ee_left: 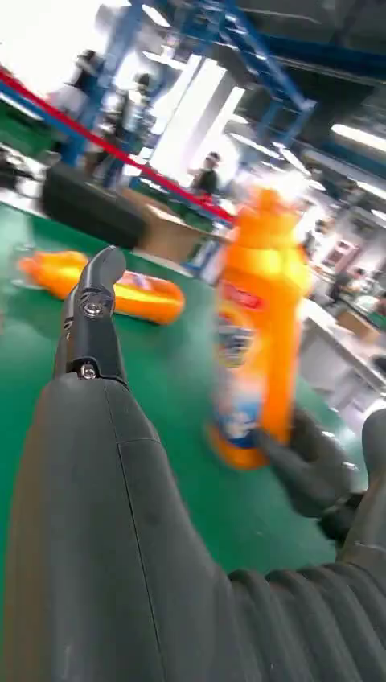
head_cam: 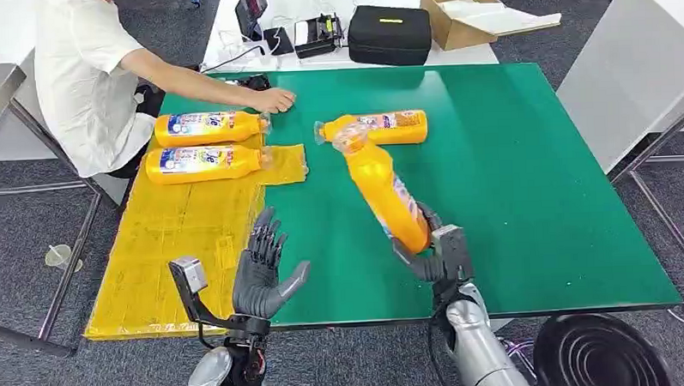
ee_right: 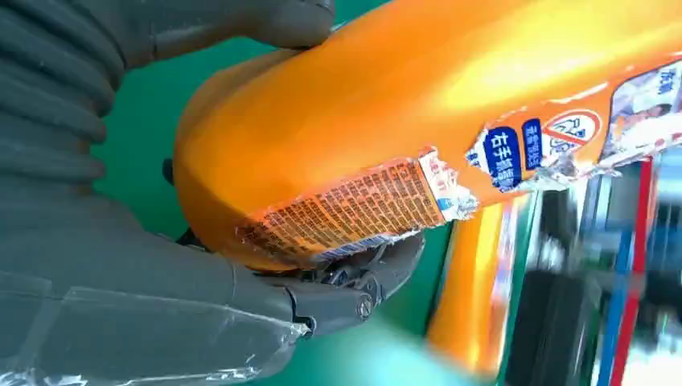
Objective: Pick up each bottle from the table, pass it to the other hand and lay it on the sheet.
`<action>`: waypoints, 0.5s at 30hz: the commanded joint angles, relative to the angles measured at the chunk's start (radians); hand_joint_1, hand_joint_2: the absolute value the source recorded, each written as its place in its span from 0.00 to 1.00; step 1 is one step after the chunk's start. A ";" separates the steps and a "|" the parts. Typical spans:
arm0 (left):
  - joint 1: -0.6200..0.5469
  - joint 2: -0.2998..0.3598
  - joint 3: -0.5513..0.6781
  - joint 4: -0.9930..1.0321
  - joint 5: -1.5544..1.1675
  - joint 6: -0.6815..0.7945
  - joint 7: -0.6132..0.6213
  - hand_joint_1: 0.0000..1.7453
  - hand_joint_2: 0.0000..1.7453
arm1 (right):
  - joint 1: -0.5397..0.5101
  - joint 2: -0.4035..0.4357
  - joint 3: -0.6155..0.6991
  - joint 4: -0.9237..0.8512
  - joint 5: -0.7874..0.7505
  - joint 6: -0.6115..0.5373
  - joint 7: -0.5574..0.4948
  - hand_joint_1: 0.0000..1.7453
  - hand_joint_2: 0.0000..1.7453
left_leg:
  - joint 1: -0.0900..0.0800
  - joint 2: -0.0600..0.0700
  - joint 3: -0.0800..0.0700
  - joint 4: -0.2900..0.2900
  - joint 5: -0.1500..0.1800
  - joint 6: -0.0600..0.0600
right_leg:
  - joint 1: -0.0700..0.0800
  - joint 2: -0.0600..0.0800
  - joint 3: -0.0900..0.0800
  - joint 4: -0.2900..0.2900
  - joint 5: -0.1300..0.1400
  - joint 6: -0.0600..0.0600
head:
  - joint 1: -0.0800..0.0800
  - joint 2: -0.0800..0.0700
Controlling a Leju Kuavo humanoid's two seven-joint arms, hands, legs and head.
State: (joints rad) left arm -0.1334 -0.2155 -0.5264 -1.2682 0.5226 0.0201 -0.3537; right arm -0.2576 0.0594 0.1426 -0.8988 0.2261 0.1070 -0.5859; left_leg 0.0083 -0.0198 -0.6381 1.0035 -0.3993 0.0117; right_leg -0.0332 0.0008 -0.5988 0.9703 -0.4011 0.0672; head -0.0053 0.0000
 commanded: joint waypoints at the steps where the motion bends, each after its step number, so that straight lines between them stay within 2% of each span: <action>1: -0.073 0.013 -0.041 0.128 -0.001 -0.032 0.001 0.00 1.00 | -0.061 0.023 0.193 0.093 0.015 0.025 -0.004 1.00 1.00 | 0.002 0.006 0.008 0.001 -0.004 -0.001 | 0.003 0.003 0.007 0.000 -0.002 -0.006 | 0.000 0.000; 4: -0.072 0.014 -0.041 0.128 -0.001 -0.031 0.001 0.00 1.00 | -0.060 0.020 0.192 0.093 0.013 0.027 -0.006 1.00 1.00 | 0.002 0.003 0.006 0.000 -0.003 0.000 | 0.002 0.001 0.005 -0.001 -0.002 -0.004 | 0.000 0.000; 8: -0.103 0.012 -0.051 0.151 0.005 -0.061 0.021 0.00 1.00 | -0.078 0.024 0.293 0.092 0.045 0.084 -0.027 1.00 1.00 | 0.002 0.004 0.007 0.001 -0.004 0.000 | 0.003 0.002 0.008 0.000 -0.003 -0.005 | 0.000 0.000; 9: -0.119 0.015 -0.055 0.175 0.035 -0.106 0.046 0.00 1.00 | -0.087 0.026 0.324 0.093 0.049 0.093 -0.039 1.00 1.00 | 0.002 0.005 0.008 0.002 -0.005 0.000 | 0.003 0.002 0.008 0.000 -0.003 -0.006 | 0.000 0.000; 10: -0.128 0.020 -0.058 0.186 0.049 -0.139 0.049 0.00 1.00 | -0.094 0.028 0.342 0.092 0.045 0.100 -0.047 1.00 1.00 | 0.001 0.003 0.003 0.000 -0.001 -0.001 | 0.001 0.001 0.003 0.000 -0.001 -0.003 | 0.000 0.000; 15: -0.149 0.010 -0.047 0.215 0.045 -0.147 0.039 0.00 1.00 | -0.099 0.034 0.385 0.085 0.037 0.103 -0.050 1.00 1.00 | 0.002 0.004 0.006 0.001 -0.003 -0.001 | 0.002 0.002 0.005 0.000 -0.002 -0.005 | 0.000 0.000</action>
State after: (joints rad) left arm -0.1983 -0.2163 -0.5486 -1.1826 0.5669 -0.1106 -0.3197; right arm -0.2923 0.0923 0.3781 -0.8663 0.2659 0.1930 -0.6252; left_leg 0.0086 -0.0203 -0.6385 1.0036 -0.3989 0.0115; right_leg -0.0331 0.0001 -0.5987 0.9703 -0.4011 0.0672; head -0.0053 0.0000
